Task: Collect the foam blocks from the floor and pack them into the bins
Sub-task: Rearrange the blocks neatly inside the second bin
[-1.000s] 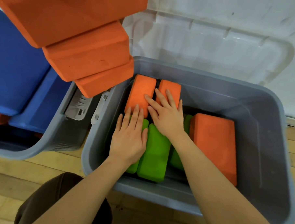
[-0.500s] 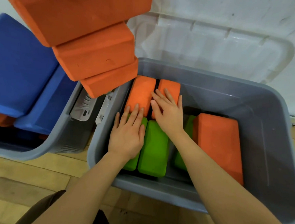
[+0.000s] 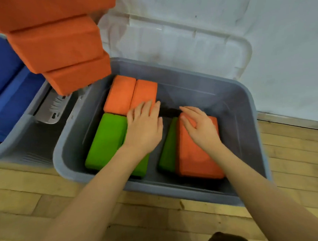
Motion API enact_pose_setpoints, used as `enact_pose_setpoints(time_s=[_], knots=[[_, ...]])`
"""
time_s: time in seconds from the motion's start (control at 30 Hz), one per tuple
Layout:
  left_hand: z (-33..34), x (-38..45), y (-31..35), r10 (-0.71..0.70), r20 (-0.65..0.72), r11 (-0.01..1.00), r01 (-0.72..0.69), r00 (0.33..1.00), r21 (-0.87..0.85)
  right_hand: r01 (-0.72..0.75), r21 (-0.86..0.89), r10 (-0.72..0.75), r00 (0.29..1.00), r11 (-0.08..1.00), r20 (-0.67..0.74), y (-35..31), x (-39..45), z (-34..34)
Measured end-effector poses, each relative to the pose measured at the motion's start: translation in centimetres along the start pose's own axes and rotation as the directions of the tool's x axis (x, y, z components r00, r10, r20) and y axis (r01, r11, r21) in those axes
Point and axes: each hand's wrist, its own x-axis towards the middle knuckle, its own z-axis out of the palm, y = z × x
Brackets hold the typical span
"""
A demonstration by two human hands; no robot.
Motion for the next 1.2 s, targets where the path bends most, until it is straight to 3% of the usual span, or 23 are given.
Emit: enact_pose_setpoints(time_s=[0.07,0.13,0.23,0.3,0.43,0.6,0.7,0.93,1.07,1.2], knots=[[1.3,0.0,2.5,0.045,0.097,0.996,-0.037,0.994,-0.079,-0.059,-0.119,0.068,0.995,0.991,0.073,3.5,-2.5,-1.3],[3.3,-0.4,3.9,0.129,0.257,0.991,-0.113,0.958,-0.076,-0.114,-0.281,0.192,0.944,0.953,0.269,6.1,-4.5,-2.0],[5.6,-0.6,4.8,0.188,0.572,0.968,-0.250,0.798,0.030,-0.050,-0.465,0.350,0.730,0.884,0.587,7.8,-5.5,-2.2],[6.6,-0.8,4.8,0.160,0.704,0.954,-0.293,0.692,0.071,-0.004,-0.499,0.382,0.648,0.867,0.659,8.0,-5.8,-1.9],[8.0,-1.6,4.7,0.152,0.787,0.934,-0.347,0.598,0.083,0.023,-0.501,0.372,0.641,0.865,0.671,7.9,-6.3,-1.8],[8.4,-1.6,4.5,0.209,0.745,0.948,-0.318,0.633,0.005,-0.058,-0.413,0.343,0.668,0.909,0.661,7.4,-6.3,-2.3],[7.7,-1.2,3.8,0.263,0.634,0.955,-0.288,0.727,-0.067,-0.094,-0.370,0.307,0.759,0.924,0.574,6.6,-5.9,-2.5],[7.3,-0.5,4.1,0.236,0.540,0.971,-0.214,0.808,-0.104,0.033,-0.452,0.208,0.856,0.891,0.473,5.5,-6.1,-2.9],[6.5,0.2,3.8,0.272,0.458,0.962,-0.247,0.846,-0.114,0.047,-0.425,0.115,0.931,0.904,0.347,4.7,-6.1,-3.5],[4.3,0.0,3.4,0.262,0.363,0.951,-0.176,0.894,-0.254,-0.052,-0.458,0.152,0.972,0.887,0.182,3.1,-6.3,-4.0]])
